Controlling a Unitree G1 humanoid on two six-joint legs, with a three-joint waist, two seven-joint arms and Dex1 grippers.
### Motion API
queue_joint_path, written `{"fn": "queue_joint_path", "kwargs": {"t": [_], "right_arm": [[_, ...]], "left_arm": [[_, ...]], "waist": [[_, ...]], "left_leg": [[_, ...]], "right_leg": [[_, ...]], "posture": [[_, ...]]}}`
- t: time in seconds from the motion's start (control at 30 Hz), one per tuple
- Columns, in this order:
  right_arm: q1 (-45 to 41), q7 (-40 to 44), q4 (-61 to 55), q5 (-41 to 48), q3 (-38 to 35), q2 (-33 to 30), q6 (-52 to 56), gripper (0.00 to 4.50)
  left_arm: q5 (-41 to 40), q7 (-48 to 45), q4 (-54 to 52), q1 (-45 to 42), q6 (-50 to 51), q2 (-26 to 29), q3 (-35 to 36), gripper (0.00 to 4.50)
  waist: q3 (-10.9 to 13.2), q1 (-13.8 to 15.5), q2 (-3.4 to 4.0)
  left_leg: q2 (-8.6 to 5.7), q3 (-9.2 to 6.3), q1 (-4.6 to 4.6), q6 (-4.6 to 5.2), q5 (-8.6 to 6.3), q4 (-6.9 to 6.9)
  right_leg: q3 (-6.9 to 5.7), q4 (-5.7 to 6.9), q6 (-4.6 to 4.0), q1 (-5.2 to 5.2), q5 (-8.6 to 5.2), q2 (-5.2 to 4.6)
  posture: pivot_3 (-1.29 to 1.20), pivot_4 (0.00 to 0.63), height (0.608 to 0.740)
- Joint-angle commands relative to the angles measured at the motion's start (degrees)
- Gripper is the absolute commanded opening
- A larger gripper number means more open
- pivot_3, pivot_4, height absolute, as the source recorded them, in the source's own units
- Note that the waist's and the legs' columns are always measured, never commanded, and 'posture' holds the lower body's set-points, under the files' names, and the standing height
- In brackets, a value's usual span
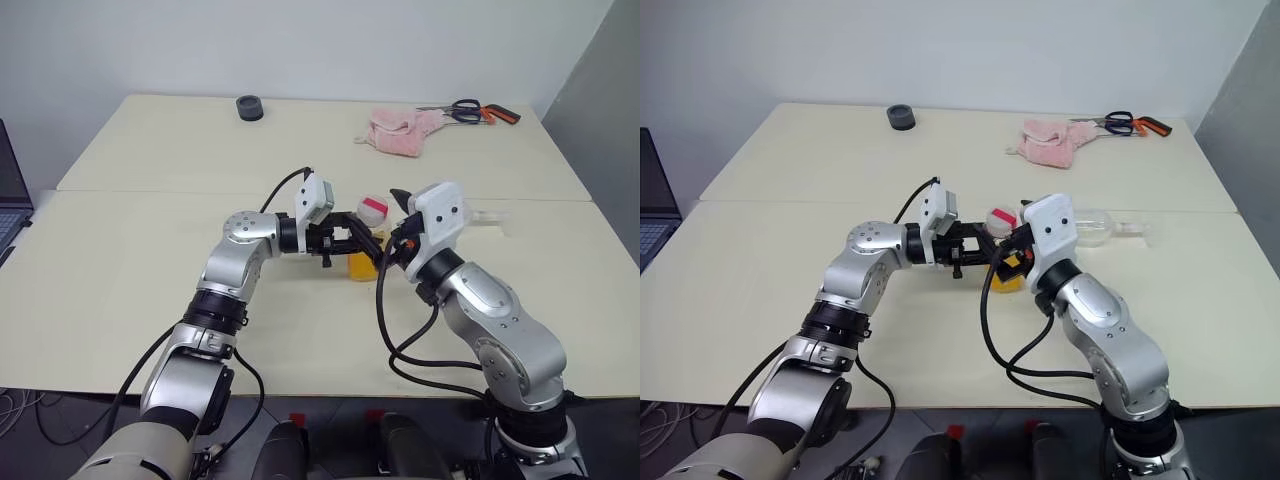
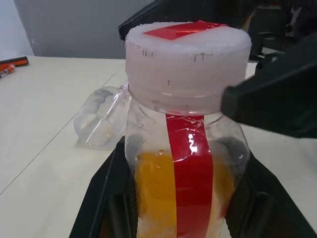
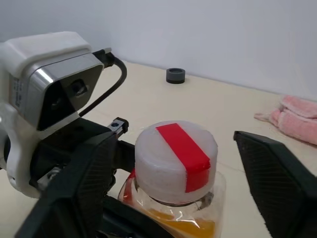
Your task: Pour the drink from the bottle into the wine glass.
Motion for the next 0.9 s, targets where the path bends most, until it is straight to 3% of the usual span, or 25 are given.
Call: {"fn": "queue_joint_path", "kwargs": {"t": [0.03,0.13,0.33,0.47,0.57,0.8,0.9], "right_arm": [[-1.3,0.8,-1.3,-0.8,0.0,0.2,-2.1,2.79],[-1.1,1.7,-1.7,-1.1,0.3,0.1,-3.0,1.89],[-0.2,9.4,0.0,1.2,0.0,-1.8,-8.9,1.87],[-2.8,26.2,10.4,7.2,-3.2,-7.0,-16.4,1.87],[-7.5,36.9,20.2,10.6,-4.2,-11.2,-16.2,1.87],[-11.4,41.8,26.9,12.7,-6.0,-13.4,-14.9,1.87],[-9.3,37.2,22.5,13.6,-8.6,-12.9,-13.4,2.89]], "left_arm": [[-0.3,-0.1,-1.3,-1.9,-1.5,0.1,0.8,1.74],[-0.4,-0.2,-1.5,-1.8,-1.3,0.2,0.8,1.74],[-0.6,-0.7,-2.0,-1.5,-1.0,0.5,0.6,1.74],[-1.2,-1.6,-2.1,-1.9,-0.5,0.9,0.7,1.74],[-1.4,-2.2,-2.1,-2.4,-0.2,1.0,0.8,1.74],[-1.3,-2.2,-2.1,-2.9,-0.1,1.1,1.0,1.74],[-1.2,-1.8,-2.1,-2.7,0.0,1.2,1.3,1.74]], "waist": [[0.0,0.0,0.00],[0.0,0.0,0.00],[0.0,0.0,0.00],[0.0,0.0,0.00],[0.0,-0.1,0.01],[0.0,0.0,0.01],[0.0,0.0,0.00]], "left_leg": [[0.00,0.00,0.00,0.00,0.00,0.00],[0.00,-0.01,0.00,0.00,0.00,0.00],[0.00,-0.01,0.00,0.00,0.00,0.00],[-0.01,0.02,0.02,0.01,0.00,0.01],[0.00,0.06,0.05,0.02,0.00,0.02],[0.02,0.02,0.02,0.02,0.00,-0.03],[-0.01,0.05,0.00,0.02,0.00,-0.01]], "right_leg": [[0.00,0.00,0.00,0.00,0.00,0.00],[-0.01,0.00,0.00,0.00,0.00,0.01],[-0.01,0.00,0.00,0.00,0.00,0.01],[0.00,0.00,0.00,0.01,0.00,0.01],[0.01,0.00,0.01,0.02,0.01,0.01],[-0.01,-0.02,-0.01,0.01,0.00,0.02],[0.01,-0.03,-0.01,0.01,0.01,-0.03]], "posture": [[0.00,0.150,0.740],[0.00,0.150,0.740],[0.00,0.150,0.740],[0.00,0.150,0.740],[0.00,0.150,0.740],[0.00,0.150,0.740],[0.00,0.150,0.740]]}}
